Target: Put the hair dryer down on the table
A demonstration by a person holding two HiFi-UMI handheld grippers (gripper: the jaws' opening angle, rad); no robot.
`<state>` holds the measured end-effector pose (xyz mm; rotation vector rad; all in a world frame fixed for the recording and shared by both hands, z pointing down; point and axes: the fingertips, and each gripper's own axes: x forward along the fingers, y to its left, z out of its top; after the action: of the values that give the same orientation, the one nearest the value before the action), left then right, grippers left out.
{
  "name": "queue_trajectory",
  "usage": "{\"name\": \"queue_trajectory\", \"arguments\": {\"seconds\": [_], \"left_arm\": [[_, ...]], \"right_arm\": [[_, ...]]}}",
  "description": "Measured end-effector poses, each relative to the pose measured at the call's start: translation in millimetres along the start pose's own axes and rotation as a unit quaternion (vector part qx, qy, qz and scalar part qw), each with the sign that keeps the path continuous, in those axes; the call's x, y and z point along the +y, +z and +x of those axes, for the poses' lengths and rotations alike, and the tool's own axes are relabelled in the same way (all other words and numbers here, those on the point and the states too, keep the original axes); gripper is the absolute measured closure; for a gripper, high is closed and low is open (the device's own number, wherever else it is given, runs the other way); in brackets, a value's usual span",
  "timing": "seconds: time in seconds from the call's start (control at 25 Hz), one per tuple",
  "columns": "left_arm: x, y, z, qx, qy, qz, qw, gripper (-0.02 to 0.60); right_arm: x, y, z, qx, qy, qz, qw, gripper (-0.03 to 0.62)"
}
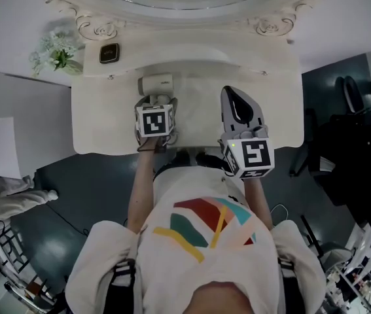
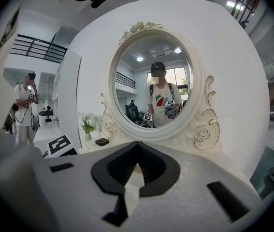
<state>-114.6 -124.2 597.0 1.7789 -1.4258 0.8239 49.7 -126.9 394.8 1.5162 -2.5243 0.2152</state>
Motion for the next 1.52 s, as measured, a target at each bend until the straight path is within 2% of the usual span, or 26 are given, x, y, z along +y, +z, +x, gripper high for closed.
{"name": "queue_trajectory", "arguments": {"seconds": [0.16, 0.32, 0.48, 0.6, 0.76, 0.92, 1.0, 1.12, 1.2, 1.28, 1.36, 1.4, 1.52], "left_arm": [[-4.4, 33.8, -19.8, -0.042, -0.004, 0.005, 0.9991, 0.242], [-8.5, 77.3, -47.5, -0.099, -0.001, 0.027, 0.9947, 0.244], [-20.7, 120.1, -83.8, -0.164, -0.018, 0.034, 0.9858, 0.254], [-29.4, 146.1, -111.7, -0.210, -0.020, 0.040, 0.9766, 0.288], [-34.9, 167.2, -143.2, -0.261, -0.009, 0.043, 0.9643, 0.371], [-32.0, 175.4, -160.2, -0.291, 0.011, 0.042, 0.9556, 0.550], [-29.6, 177.0, -164.6, -0.306, 0.022, 0.047, 0.9508, 0.570], [-28.6, 180.7, -180.6, -0.351, 0.026, 0.030, 0.9355, 0.572], [-34.0, 183.7, -195.3, -0.394, 0.024, 0.030, 0.9184, 0.572], [-42.2, 184.3, -208.5, -0.432, 0.028, 0.046, 0.9005, 0.574], [-49.5, 182.7, -217.7, -0.457, 0.029, 0.058, 0.8871, 0.574], [-51.6, 181.1, -219.9, -0.463, 0.028, 0.059, 0.8840, 0.574], [-53.6, 177.3, -220.2, -0.464, 0.023, 0.058, 0.8839, 0.575]], "right_arm": [[0.1, 5.8, 3.2, -0.007, 0.002, -0.004, 1.000, 0.595], [0.9, 17.4, 7.3, -0.021, 0.006, -0.012, 1.000, 0.595], [3.0, 33.5, 10.7, -0.040, 0.010, -0.021, 0.999, 0.595], [4.3, 47.4, 11.5, -0.055, 0.014, -0.028, 0.998, 0.595], [7.8, 63.3, 10.0, -0.074, 0.017, -0.030, 0.997, 0.595], [11.7, 72.9, 8.9, -0.086, 0.021, -0.035, 0.995, 0.595], [13.1, 72.5, 9.9, -0.084, 0.024, -0.039, 0.995, 0.595], [13.5, 65.8, 10.5, -0.078, 0.022, -0.033, 0.996, 0.595], [14.6, 62.6, 9.8, -0.076, 0.022, -0.029, 0.996, 0.595], [17.1, 61.0, 8.5, -0.075, 0.024, -0.029, 0.996, 0.595], [19.2, 58.5, 6.8, -0.076, 0.025, -0.026, 0.996, 0.595], [20.5, 57.3, 6.0, -0.076, 0.025, -0.024, 0.997, 0.595], [23.9, 54.3, 4.2, -0.074, 0.026, -0.027, 0.997, 0.595]]}}
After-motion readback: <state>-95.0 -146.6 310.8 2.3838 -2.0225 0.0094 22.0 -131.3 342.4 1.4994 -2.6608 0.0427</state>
